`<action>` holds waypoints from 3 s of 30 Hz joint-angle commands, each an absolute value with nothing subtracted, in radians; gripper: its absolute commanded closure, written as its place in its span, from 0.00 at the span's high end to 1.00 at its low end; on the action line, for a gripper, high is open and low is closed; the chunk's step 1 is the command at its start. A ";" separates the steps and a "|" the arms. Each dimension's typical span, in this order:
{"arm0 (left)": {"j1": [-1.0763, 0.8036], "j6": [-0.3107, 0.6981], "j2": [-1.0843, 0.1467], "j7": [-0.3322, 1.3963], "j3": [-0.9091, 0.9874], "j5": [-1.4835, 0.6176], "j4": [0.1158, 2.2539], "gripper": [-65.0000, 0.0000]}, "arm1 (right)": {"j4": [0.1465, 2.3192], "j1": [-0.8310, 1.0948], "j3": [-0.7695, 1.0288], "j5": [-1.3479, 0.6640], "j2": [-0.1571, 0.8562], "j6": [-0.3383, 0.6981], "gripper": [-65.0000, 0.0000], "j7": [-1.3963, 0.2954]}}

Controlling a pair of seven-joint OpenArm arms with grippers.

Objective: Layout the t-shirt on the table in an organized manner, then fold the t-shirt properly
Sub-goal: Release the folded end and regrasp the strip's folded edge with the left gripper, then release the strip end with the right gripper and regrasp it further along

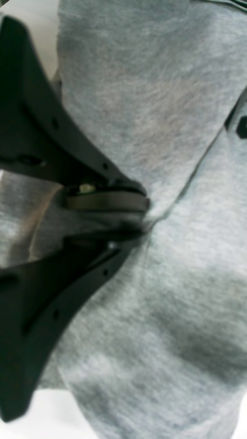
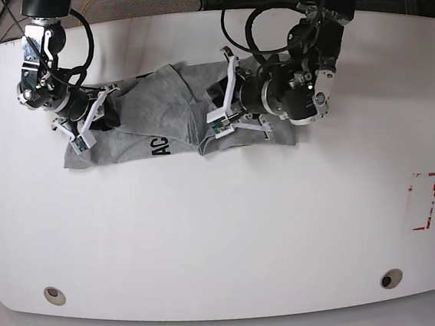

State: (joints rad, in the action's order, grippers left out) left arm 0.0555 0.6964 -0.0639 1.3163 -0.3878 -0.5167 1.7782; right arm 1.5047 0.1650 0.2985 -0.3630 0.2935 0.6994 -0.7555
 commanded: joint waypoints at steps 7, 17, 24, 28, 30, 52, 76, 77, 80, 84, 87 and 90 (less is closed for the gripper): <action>0.105 0.698 -0.031 1.305 -0.469 -0.521 1.796 0.17 | 1.498 0.177 0.292 -0.312 0.297 0.698 0.16 -0.835; 0.122 0.698 -0.033 1.333 -0.484 -0.527 1.802 0.52 | 1.498 0.174 0.292 -0.312 0.297 0.698 0.16 -0.835; 0.122 0.698 -0.053 1.333 -0.371 -0.527 1.850 0.53 | 1.498 0.174 0.292 -0.312 0.297 0.698 0.16 -0.835; 0.120 0.698 -0.073 1.323 -0.268 -0.522 1.851 0.53 | 1.498 0.173 0.292 -0.312 0.297 0.698 0.16 -0.835; 0.117 0.698 -0.073 1.300 -0.200 -0.518 1.840 0.53 | 1.498 0.173 0.292 -0.312 0.297 0.698 0.16 -0.835; 0.048 0.698 -0.093 1.214 -0.108 -0.360 1.790 0.22 | 1.498 0.173 0.292 -0.312 0.295 0.698 0.16 -0.835; -0.113 0.698 -0.259 1.092 -0.137 -0.277 1.762 0.14 | 1.610 0.077 0.374 -0.394 0.285 0.698 0.27 -0.967; -0.114 0.698 -0.263 1.090 -0.137 -0.277 1.753 0.14 | 1.627 0.074 0.395 -0.414 0.277 0.698 0.33 -0.997; -0.113 0.698 -0.271 1.087 -0.137 -0.278 1.730 0.14 | 1.679 0.059 0.453 -0.446 0.263 0.698 0.49 -1.059; -0.110 0.698 -0.271 1.086 -0.137 -0.278 1.690 0.14 | 1.741 0.035 0.542 -0.476 0.252 0.698 0.71 -1.153; -0.099 0.698 -0.271 1.086 -0.137 -0.278 1.675 0.14 | 1.764 0.012 0.595 -0.496 0.243 0.698 0.82 -1.201; -0.088 0.698 -0.271 1.086 -0.137 -0.278 1.659 0.14 | 1.755 -0.012 0.674 -0.519 0.239 0.698 0.86 -1.254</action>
State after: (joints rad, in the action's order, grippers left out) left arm -0.0937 0.7006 -0.2665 1.0565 -0.1368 -0.3115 1.6695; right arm 1.7477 0.0074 0.6273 -0.4973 0.2291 0.6994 -1.2339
